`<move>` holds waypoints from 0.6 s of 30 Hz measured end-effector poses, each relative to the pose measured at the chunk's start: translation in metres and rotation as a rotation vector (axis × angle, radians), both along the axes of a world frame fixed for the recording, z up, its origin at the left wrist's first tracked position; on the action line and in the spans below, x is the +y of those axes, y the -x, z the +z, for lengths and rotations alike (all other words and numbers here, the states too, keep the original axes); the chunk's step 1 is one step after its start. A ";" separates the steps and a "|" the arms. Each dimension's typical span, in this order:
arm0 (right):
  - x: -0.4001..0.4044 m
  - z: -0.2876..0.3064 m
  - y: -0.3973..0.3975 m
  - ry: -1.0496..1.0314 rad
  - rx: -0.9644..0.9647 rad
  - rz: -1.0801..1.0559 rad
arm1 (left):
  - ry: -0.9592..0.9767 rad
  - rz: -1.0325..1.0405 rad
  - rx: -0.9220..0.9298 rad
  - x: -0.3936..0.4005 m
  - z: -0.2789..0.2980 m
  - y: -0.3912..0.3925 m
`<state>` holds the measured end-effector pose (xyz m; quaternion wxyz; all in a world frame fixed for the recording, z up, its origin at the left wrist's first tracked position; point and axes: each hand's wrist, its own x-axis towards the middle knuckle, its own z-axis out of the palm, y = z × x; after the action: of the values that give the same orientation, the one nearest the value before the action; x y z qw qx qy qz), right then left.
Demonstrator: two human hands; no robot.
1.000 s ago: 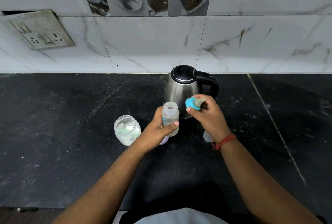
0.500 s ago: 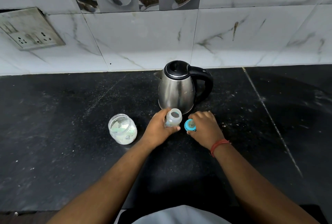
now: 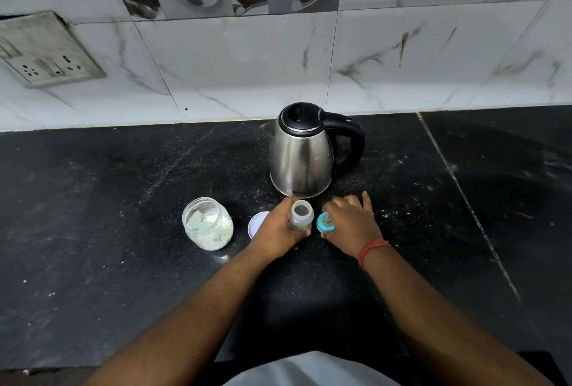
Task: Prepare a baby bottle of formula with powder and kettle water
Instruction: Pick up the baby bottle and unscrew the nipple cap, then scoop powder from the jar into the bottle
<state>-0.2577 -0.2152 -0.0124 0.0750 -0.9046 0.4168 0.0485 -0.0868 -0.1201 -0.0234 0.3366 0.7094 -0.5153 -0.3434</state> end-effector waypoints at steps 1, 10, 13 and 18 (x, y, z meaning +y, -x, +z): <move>0.000 0.000 -0.001 -0.004 0.002 0.003 | -0.004 -0.004 0.003 0.000 0.000 0.000; -0.003 0.009 0.004 -0.070 0.007 -0.025 | -0.028 -0.036 0.050 0.005 0.003 -0.006; -0.009 0.025 0.007 -0.064 -0.065 -0.045 | 0.035 -0.022 0.066 0.012 0.010 -0.013; -0.011 0.047 0.001 -0.072 -0.282 -0.046 | 0.109 0.027 0.029 0.028 0.025 -0.025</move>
<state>-0.2587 -0.2264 0.0344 0.1663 -0.8894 0.4208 -0.0659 -0.0622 -0.0923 0.0016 0.3867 0.6918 -0.5189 -0.3203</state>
